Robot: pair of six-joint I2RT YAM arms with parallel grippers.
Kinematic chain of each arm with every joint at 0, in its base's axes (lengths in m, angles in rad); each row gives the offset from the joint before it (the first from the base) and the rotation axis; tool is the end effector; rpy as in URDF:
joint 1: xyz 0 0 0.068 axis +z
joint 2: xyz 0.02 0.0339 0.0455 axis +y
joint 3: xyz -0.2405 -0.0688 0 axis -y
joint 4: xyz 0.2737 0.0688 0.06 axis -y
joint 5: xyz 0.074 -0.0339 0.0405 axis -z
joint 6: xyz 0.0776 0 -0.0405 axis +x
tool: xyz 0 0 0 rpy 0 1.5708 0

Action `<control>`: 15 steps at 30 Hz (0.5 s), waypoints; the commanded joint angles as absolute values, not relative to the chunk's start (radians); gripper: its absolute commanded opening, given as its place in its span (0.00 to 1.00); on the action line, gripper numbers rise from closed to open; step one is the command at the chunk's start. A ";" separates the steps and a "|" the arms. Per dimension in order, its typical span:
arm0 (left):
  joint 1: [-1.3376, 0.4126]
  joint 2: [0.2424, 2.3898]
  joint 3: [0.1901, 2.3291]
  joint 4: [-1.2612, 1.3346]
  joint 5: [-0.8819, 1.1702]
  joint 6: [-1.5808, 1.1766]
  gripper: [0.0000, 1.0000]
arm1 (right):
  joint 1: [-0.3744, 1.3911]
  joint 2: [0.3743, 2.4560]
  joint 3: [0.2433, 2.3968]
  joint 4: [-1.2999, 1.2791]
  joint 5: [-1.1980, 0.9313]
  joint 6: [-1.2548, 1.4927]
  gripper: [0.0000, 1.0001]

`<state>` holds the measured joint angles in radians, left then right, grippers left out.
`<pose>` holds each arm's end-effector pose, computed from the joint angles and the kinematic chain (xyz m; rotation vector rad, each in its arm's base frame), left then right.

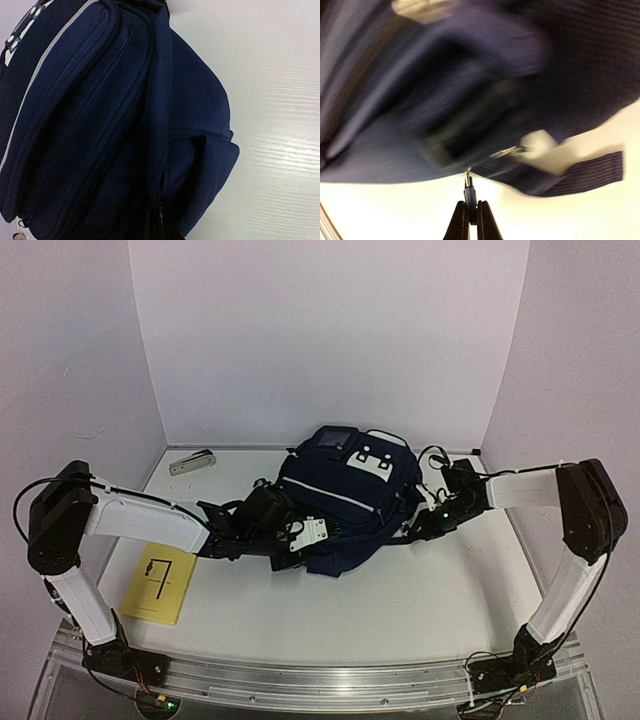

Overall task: Pack the student bag
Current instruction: Zip the student bag at the center of the board.

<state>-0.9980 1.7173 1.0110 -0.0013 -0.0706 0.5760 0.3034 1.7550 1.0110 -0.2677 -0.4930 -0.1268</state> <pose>0.2308 -0.3478 0.1210 1.5886 1.6358 -0.1412 0.3532 0.1491 0.0880 -0.7223 2.4455 0.7018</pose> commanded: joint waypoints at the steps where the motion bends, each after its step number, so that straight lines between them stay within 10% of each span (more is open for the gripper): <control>1: -1.004 1.635 0.980 -0.051 -0.057 0.526 0.00 | 0.249 1.801 1.084 -0.278 -0.405 -0.080 0.00; 11: -1.058 1.629 0.958 -0.046 -0.034 0.493 0.00 | 0.244 1.725 1.050 -0.310 -0.538 -0.104 0.00; 15: -1.097 1.666 0.977 -0.027 -0.034 0.474 0.00 | 0.243 1.670 1.038 -0.328 -0.570 -0.111 0.25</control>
